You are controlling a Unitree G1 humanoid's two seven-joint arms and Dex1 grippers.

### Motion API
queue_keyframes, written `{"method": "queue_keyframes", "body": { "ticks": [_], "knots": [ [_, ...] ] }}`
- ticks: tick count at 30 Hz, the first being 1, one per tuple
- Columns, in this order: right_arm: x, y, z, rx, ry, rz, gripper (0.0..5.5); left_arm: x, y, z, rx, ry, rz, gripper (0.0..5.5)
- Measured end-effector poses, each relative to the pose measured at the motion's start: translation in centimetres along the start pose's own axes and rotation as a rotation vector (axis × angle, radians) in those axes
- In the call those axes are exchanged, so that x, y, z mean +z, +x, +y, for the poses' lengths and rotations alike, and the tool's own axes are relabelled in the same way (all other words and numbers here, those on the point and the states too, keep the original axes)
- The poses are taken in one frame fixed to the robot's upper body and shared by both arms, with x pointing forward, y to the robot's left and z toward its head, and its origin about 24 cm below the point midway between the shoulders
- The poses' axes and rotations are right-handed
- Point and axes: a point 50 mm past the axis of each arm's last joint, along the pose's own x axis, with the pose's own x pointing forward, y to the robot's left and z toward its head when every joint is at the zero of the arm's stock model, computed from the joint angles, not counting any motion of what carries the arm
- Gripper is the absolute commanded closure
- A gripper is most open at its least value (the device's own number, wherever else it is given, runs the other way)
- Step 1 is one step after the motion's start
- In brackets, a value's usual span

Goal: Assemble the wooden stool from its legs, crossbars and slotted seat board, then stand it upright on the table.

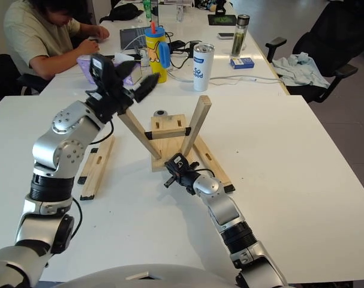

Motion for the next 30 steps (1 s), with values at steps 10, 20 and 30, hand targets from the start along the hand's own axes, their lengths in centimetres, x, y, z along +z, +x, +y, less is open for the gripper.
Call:
{"method": "queue_keyframes", "body": {
  "ticks": [10, 20, 30],
  "knots": [
    [0.5, 0.7, -0.3, 0.004, 0.000, -0.008, 5.50, -6.3, -1.0, -1.8, 0.062, 0.064, 0.284, 1.41],
    [0.6, 1.0, -0.7, -0.023, 0.052, -0.069, 5.50, -0.9, -3.9, -0.2, 0.515, 0.315, -0.060, 1.41],
    [5.7, -7.7, -1.7, -0.125, 0.117, -0.475, 5.50, -8.1, -15.9, -1.4, 0.783, 0.356, 0.502, 1.41]
  ]
}}
